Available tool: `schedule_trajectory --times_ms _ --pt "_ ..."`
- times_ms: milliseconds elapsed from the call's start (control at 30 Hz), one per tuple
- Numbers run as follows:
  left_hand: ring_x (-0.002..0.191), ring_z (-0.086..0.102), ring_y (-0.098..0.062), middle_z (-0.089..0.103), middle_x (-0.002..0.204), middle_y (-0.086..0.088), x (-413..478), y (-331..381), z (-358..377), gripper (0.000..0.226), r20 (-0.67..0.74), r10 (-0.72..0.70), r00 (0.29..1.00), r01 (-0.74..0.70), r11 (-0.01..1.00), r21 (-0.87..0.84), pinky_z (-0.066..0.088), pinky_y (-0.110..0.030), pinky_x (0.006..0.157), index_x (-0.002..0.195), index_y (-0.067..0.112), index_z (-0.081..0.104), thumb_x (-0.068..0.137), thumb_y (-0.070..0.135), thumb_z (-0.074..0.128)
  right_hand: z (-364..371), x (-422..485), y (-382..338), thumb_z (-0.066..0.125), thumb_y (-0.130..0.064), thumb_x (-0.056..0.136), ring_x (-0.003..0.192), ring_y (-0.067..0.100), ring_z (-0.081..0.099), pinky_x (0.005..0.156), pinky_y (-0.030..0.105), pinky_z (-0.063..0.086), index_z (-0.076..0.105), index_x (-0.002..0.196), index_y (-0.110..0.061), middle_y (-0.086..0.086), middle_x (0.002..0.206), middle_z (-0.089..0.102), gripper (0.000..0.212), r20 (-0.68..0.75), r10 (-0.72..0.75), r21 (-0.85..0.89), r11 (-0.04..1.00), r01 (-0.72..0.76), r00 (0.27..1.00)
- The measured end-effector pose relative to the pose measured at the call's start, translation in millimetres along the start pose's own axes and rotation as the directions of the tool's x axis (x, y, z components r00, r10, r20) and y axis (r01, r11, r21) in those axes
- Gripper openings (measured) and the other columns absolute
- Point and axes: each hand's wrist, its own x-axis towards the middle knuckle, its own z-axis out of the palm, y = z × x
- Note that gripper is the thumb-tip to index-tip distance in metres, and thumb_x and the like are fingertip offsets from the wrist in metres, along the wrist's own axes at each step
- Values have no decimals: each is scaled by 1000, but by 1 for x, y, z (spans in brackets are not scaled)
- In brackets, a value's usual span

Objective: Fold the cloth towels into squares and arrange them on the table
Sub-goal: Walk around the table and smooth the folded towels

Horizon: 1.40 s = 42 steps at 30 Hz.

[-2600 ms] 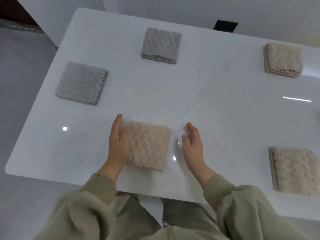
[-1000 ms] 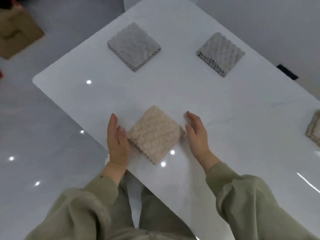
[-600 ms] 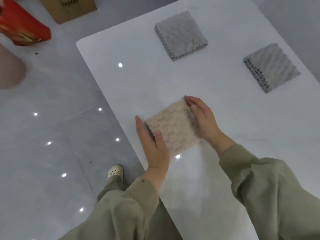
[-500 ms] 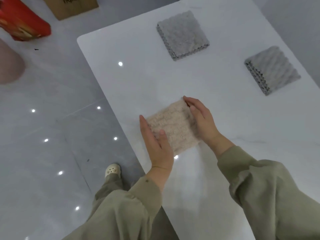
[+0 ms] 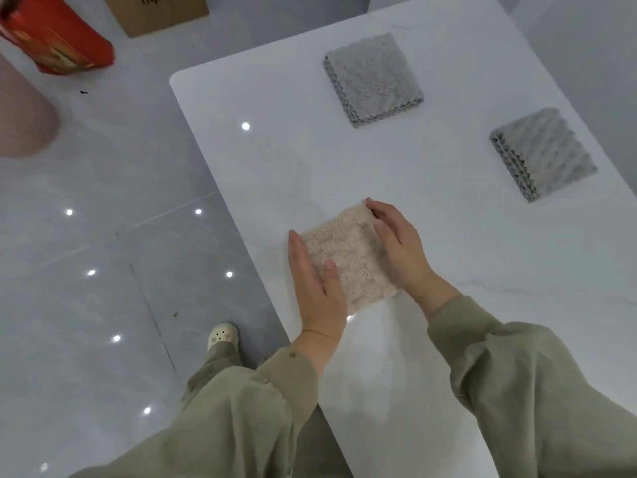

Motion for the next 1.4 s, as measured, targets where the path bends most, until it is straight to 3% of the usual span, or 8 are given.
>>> schedule_trajectory --times_ms 133,233,333,433,567,700,1067,1400 --pt "142 8 1 9 157 4 4 -4 -30 65 102 110 989 -126 977 171 9 -12 114 150 15 7 94 32 36 -13 -6 -9 36 -40 91 125 1 42 105 14 30 46 138 -18 -9 139 48 53 -105 13 -81 996 -22 994" --pt "145 4 -9 6 158 1 17 -4 -48 64 257 198 946 -288 879 380 8 -26 118 149 17 7 93 37 31 -10 -15 -14 36 -38 95 133 6 36 107 18 25 42 141 -18 -8 145 43 50 -135 28 -175 983 -51 991" --pt "146 2 -22 7 158 -7 40 1 -62 63 478 270 836 -536 585 608 7 -43 118 149 12 12 94 35 32 5 -19 -21 33 -40 93 138 16 32 113 32 24 43 139 -13 2 149 37 54 -150 -65 -402 916 -1 987" --pt "144 13 -31 20 155 -15 71 11 -77 63 661 265 702 -712 243 659 15 -52 114 146 9 21 92 35 40 26 -14 -32 27 -40 91 142 23 26 117 44 15 44 137 -7 11 151 33 59 -182 -113 -590 807 -17 977" --pt "144 13 -32 18 156 -14 122 36 -93 67 765 192 614 -783 25 622 10 -52 113 149 13 18 91 43 34 62 0 -53 24 -38 88 144 28 18 116 48 8 39 140 -6 14 154 24 63 -274 -71 -668 731 -137 959" --pt "145 -13 -24 -10 159 -4 184 62 -110 73 847 61 529 -848 -13 530 -4 -46 115 150 20 -7 95 47 33 98 24 -76 21 -43 86 145 31 14 115 51 3 35 143 -6 16 155 20 69 -327 -27 -715 661 -229 945" --pt "144 -18 -27 -16 158 -5 326 123 -154 72 958 -33 283 -942 -195 272 -7 -52 114 150 21 -9 96 49 29 183 101 -148 32 -41 94 146 30 5 115 54 2 26 146 -6 14 158 9 63 -584 239 -560 574 -598 776" --pt "144 -16 -27 -14 158 -8 408 147 -74 71 996 -85 -43 -967 -248 -63 -5 -50 115 150 18 -9 97 44 30 172 176 -148 37 -37 95 146 28 2 115 51 0 23 147 -7 14 158 8 62 -757 363 -291 557 -778 543"
